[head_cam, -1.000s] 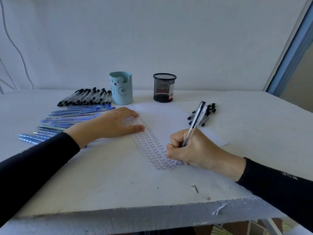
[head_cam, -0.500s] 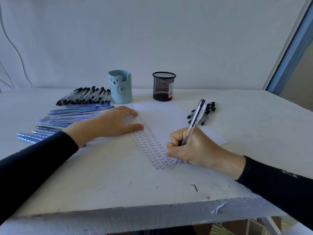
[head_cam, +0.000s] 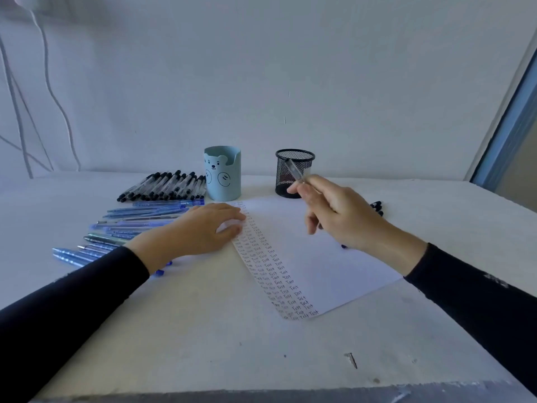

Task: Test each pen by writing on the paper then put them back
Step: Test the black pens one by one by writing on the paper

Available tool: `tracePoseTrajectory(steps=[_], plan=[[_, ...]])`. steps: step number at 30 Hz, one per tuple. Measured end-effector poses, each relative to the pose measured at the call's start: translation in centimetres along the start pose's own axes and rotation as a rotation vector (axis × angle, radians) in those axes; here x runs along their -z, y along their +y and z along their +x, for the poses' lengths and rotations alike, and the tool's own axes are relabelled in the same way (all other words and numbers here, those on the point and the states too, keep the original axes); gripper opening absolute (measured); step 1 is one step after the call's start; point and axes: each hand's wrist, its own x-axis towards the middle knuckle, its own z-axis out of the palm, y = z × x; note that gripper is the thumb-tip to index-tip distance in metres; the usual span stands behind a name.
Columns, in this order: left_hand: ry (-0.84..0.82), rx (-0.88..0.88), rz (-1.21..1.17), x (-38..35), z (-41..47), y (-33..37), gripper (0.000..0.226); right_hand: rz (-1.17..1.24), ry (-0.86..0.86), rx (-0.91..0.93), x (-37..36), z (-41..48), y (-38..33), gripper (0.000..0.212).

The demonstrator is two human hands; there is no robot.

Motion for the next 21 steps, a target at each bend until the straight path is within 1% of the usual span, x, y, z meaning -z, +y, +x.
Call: tracePoseTrajectory(steps=[1,2,4,8,10,12,14,16,18,19,21], plan=[[-0.005,0.024,0.026,0.1,0.0,-0.3,0.045,-0.074,0.002,0.061,-0.2,0.7,0.6,0.021],[-0.012,0.045,0.048,0.2,0.0,-0.6,0.048,-0.103,-0.014,0.101,-0.5,1.3,1.2,0.026],[-0.020,0.069,0.074,0.4,0.0,-1.1,0.053,-0.102,-0.085,0.114,-1.4,1.8,2.3,0.038],[-0.035,0.094,0.082,0.5,0.1,-1.6,0.058,-0.214,-0.246,0.182,-3.2,1.2,3.7,0.036],[-0.047,0.090,0.087,0.5,0.1,-1.7,0.060,-0.242,-0.299,0.201,-3.7,0.9,4.0,0.035],[-0.058,0.092,0.081,0.5,0.2,-1.7,0.062,-0.351,-0.337,0.255,-4.2,0.8,4.1,0.038],[-0.066,0.098,0.080,0.5,0.2,-1.7,0.067,-0.441,-0.403,0.241,-4.4,0.7,3.9,0.041],[-0.069,0.096,0.094,0.5,0.2,-1.8,0.067,-0.462,-0.472,0.182,-4.2,0.7,3.7,0.044],[-0.043,0.083,0.096,0.3,0.3,-1.9,0.061,-0.401,-0.462,0.128,-3.4,0.9,3.8,0.044],[-0.011,0.064,0.093,0.2,0.3,-2.1,0.060,-0.354,-0.412,0.096,-2.7,1.2,4.0,0.042],[0.087,-0.007,0.040,0.0,0.3,-2.1,0.069,-0.355,-0.289,0.031,-0.8,1.9,5.0,0.036]])
